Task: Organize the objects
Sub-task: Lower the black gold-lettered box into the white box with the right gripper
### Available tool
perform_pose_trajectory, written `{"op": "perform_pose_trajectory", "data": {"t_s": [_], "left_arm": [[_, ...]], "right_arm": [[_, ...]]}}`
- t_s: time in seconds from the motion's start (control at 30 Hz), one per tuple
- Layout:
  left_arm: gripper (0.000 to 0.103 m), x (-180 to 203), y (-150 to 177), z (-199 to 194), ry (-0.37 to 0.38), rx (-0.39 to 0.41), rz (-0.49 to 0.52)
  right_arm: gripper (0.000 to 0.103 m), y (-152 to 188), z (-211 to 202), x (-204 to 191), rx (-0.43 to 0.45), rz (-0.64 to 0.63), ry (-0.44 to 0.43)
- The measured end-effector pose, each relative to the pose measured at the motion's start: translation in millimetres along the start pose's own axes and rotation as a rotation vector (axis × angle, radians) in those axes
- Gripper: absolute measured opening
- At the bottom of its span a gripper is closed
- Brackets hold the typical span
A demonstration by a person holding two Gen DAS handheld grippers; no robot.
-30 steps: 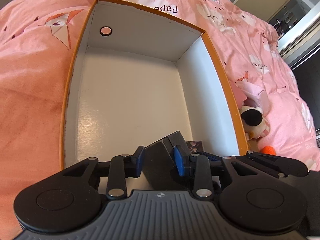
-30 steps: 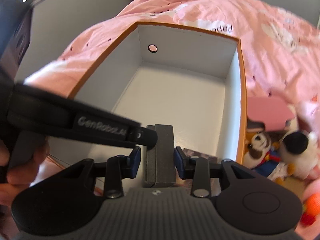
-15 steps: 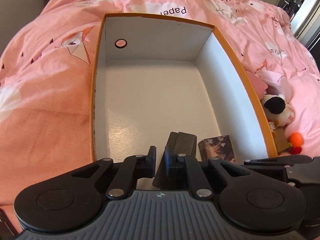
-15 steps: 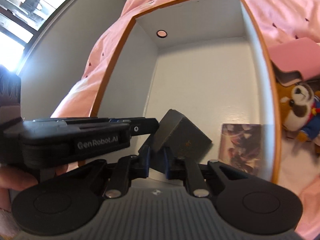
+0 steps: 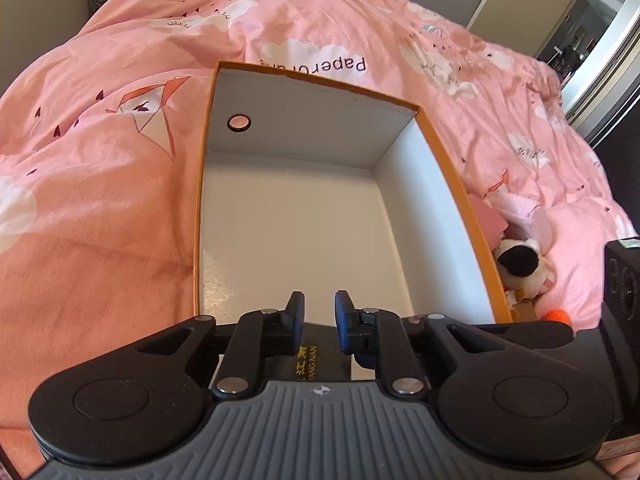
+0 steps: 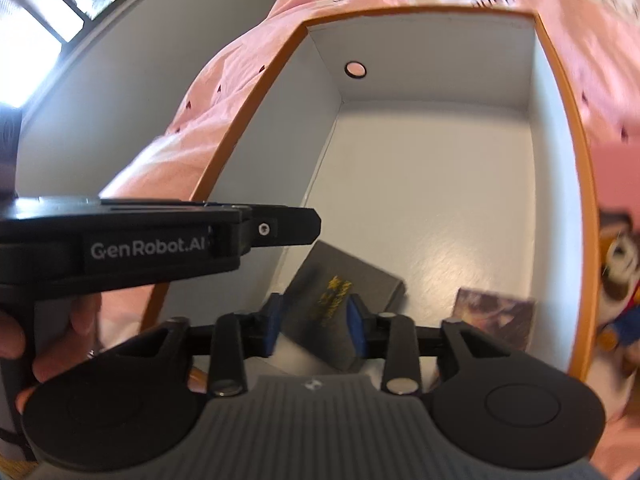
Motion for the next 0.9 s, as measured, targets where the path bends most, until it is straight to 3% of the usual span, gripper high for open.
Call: {"op": "perform_pose_trajectory", "data": {"t_s": [0.07, 0.27, 0.43, 0.67, 0.9], "left_arm": [[0.022, -2, -4, -4, 0.027, 0.027, -0.006], [0.029, -17, -17, -26, 0.028, 0.110, -0.044], [0.029, -35, -20, -31, 0.020, 0.136, -0.093], [0.029, -40, -21, -32, 0.037, 0.141, -0.108], [0.029, -32, -15, -33, 0.051, 0.126, -0.085]], "right_arm": [[0.060, -6, 9, -8, -0.016, -0.073, 0.025], [0.069, -23, 39, -27, -0.027, -0.262, 0.115], [0.069, -29, 57, -33, -0.060, -0.324, 0.157], [0.066, -28, 66, -34, -0.119, -0.355, 0.137], [0.057, -22, 60, -29, -0.171, -0.530, 0.103]]}}
Point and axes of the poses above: each gripper's, at about its wrist camera, not at the fingertips, and z roughly the way its jaws point, x to its right, y to its underside, the point moved 7 cm from there along z, roughly the way its jaws point, and after that the axes turned 10 degrees about y, right-handed, at the moved point
